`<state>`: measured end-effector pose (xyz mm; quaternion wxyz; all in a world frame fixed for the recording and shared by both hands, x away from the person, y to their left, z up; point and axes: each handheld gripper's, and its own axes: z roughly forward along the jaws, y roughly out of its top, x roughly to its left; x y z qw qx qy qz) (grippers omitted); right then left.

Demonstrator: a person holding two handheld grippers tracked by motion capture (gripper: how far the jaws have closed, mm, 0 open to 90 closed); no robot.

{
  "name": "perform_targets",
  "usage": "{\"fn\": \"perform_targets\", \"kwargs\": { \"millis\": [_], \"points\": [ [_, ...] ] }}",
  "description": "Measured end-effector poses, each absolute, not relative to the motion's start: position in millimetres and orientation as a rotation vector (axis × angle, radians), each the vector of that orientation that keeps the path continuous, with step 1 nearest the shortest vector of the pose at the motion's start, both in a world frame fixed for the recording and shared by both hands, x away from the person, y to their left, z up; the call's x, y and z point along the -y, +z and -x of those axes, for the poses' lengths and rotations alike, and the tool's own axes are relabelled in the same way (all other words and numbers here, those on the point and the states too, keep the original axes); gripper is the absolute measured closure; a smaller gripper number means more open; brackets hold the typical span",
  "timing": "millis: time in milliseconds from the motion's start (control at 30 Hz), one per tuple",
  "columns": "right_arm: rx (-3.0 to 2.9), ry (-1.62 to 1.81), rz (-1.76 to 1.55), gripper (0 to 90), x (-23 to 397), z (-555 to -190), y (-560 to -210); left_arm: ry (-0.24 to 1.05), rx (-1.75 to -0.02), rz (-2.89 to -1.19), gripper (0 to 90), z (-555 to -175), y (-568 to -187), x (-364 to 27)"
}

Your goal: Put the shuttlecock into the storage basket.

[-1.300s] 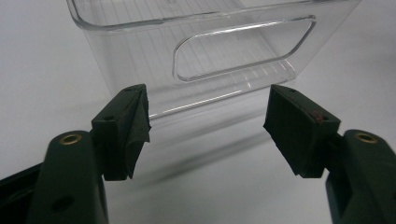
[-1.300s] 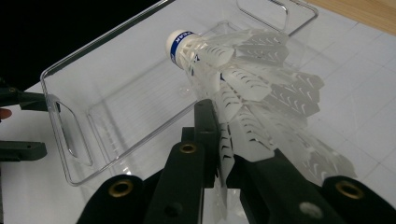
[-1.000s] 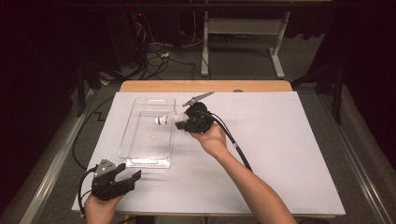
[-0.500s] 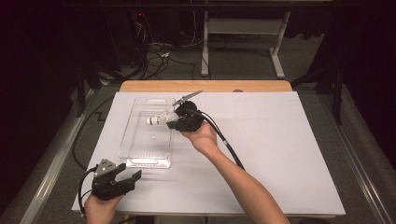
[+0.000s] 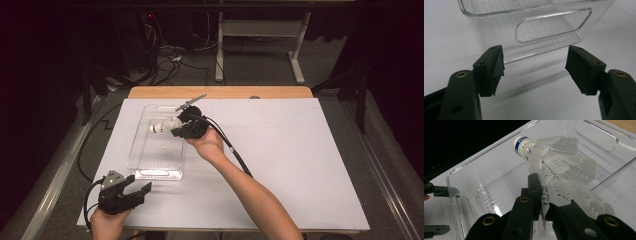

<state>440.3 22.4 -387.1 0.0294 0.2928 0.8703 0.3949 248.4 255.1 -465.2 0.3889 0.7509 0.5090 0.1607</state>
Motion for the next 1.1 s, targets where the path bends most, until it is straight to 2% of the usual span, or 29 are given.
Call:
{"fn": "perform_targets", "kwargs": {
  "millis": [1100],
  "points": [
    [-2.706, 1.142, -0.935, 88.5, -48.8, -462.9, -401.2, 0.402, -1.286, -1.908, 31.6, -248.3, -465.2, -254.9]
  ]
}}
